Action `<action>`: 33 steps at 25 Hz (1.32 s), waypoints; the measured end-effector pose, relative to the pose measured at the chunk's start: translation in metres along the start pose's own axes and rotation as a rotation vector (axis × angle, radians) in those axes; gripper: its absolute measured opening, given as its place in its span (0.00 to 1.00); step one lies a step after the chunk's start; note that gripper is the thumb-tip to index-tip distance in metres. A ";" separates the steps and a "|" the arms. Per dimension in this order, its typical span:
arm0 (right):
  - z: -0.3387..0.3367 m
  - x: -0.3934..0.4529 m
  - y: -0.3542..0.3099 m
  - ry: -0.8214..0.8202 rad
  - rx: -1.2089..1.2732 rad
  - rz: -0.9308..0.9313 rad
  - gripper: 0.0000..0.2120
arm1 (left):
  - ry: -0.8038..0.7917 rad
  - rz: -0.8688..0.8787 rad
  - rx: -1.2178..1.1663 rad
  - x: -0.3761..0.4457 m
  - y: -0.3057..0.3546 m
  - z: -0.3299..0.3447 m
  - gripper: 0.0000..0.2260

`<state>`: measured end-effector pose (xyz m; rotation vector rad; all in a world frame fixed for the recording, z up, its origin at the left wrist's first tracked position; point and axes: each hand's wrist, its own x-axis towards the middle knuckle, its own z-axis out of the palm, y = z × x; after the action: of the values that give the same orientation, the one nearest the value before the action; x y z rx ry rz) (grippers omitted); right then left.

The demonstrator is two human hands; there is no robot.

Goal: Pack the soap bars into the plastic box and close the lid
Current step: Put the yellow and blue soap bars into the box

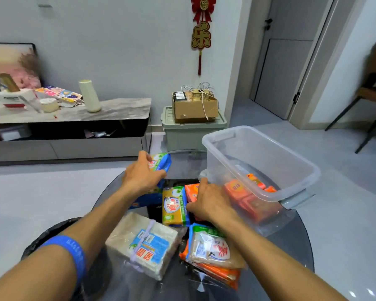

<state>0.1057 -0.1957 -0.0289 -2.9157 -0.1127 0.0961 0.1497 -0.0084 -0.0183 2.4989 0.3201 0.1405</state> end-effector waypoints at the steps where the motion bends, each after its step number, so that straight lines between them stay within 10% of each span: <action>1: -0.016 -0.006 0.000 0.012 0.071 -0.010 0.28 | 0.016 0.031 -0.035 0.001 0.005 -0.015 0.24; 7: -0.148 -0.054 0.045 0.119 0.413 -0.153 0.23 | 0.017 0.227 -0.319 0.007 0.085 -0.090 0.29; 12: -0.213 -0.040 0.120 -0.012 0.173 -0.248 0.16 | -0.133 0.390 -0.269 0.014 0.183 -0.055 0.31; 22: -0.128 0.062 0.167 -0.371 -0.141 -0.348 0.14 | -0.615 0.523 0.644 0.050 0.230 0.092 0.30; 29: -0.090 0.081 0.164 -0.415 -0.222 -0.412 0.14 | -0.640 0.584 0.782 0.054 0.222 0.123 0.22; 33: -0.109 0.070 0.162 -0.283 -0.191 -0.396 0.14 | -0.466 0.698 0.455 0.042 0.218 0.079 0.12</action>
<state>0.1944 -0.3712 0.0376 -2.9800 -0.7777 0.4526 0.2463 -0.2135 0.0472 2.8743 -0.8000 -0.2663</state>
